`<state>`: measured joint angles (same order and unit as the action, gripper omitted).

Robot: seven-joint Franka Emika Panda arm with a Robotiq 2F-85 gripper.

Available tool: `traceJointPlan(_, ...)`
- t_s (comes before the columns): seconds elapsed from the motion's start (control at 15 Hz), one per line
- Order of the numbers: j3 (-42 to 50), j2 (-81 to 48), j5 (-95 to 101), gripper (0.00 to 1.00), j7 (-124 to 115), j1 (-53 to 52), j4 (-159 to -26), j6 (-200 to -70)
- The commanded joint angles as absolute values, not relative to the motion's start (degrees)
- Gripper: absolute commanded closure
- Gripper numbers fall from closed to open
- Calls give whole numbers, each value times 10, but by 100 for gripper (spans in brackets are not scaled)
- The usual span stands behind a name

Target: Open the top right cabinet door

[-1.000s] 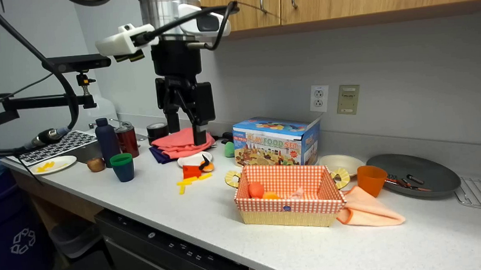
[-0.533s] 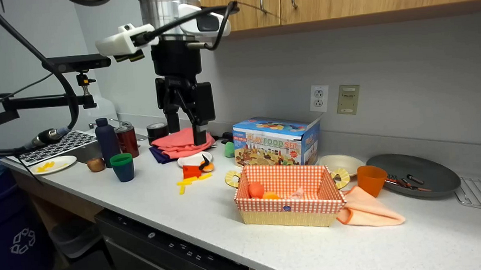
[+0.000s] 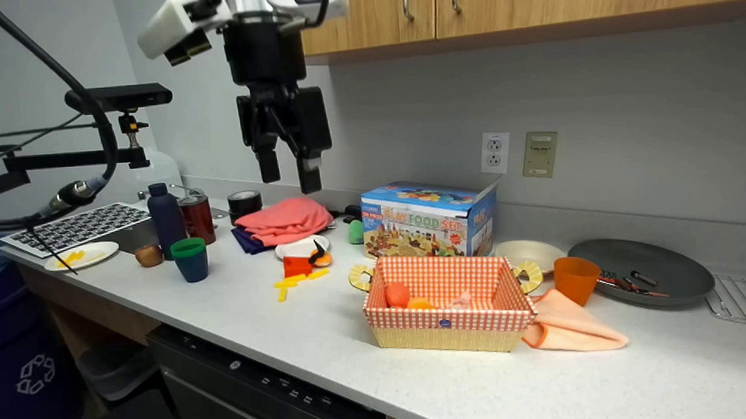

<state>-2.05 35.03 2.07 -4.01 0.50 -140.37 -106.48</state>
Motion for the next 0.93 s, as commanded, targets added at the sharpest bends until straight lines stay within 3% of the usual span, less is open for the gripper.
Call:
traceJointPlan(0.0, -45, 403, 70, 0, -54, 9, -1360, -1026)
traceJointPlan(0.6, -60, 419, 128, 0, -45, 0, -1254, -1176)
traceJointPlan(0.87, -64, 418, 124, 0, -45, 3, -1257, -1169)
